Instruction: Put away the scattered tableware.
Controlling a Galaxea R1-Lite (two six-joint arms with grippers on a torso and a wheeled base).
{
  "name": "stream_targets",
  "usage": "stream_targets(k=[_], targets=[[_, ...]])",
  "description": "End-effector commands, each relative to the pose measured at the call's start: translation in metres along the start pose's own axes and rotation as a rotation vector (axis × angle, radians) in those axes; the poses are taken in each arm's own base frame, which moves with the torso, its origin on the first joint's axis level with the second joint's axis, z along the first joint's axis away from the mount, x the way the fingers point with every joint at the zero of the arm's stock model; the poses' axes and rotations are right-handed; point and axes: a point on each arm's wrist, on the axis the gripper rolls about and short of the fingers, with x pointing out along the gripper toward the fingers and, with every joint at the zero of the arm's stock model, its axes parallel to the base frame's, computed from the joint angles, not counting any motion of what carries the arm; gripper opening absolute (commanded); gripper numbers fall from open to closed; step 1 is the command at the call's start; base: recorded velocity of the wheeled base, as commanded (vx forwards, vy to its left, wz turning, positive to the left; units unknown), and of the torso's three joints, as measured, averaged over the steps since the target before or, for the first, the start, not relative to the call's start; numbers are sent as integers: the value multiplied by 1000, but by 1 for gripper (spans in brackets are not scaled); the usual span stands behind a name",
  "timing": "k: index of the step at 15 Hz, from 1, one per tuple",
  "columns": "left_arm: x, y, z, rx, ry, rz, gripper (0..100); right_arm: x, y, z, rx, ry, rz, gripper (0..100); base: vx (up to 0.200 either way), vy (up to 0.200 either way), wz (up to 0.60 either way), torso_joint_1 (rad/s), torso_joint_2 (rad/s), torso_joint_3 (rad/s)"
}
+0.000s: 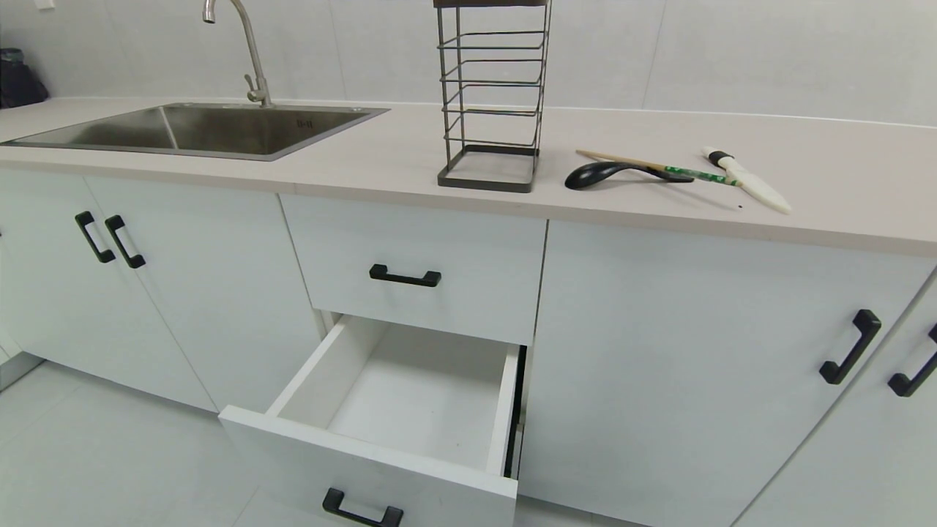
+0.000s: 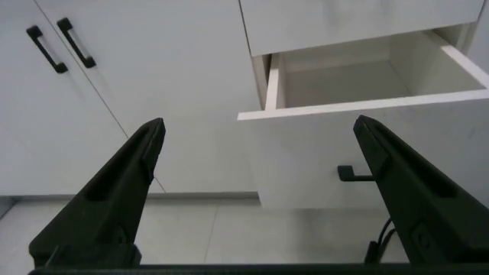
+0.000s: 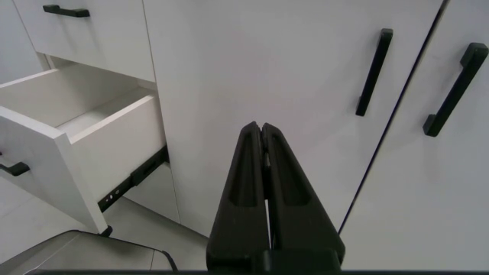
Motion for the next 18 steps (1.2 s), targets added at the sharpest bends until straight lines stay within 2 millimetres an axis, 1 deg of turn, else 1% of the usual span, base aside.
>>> stream_targets(k=[1,3,6,9,13,15,18], targets=[[-1,0,0,3,-15,9,100,0,0,0,0,0,1,0,0,0,0,0,0,0],[-1,1,2,-16,-38,25,100,0,0,0,0,0,1,0,0,0,0,0,0,0],[-1,0,0,-112,-17,11,100,0,0,0,0,0,1,0,0,0,0,0,0,0],[-1,0,-2,-86,0,16,100,0,0,0,0,0,1,0,0,0,0,0,0,0],[-1,-1,-5,-105,31,2,100,0,0,0,-8,2,2,0,0,0,0,0,0,0],[-1,-2,-7,-179,53,2,100,0,0,0,15,0,-1,0,0,0,0,0,0,0],[-1,-2,-7,-195,54,3,100,0,0,0,56,0,-2,0,0,0,0,0,0,0]])
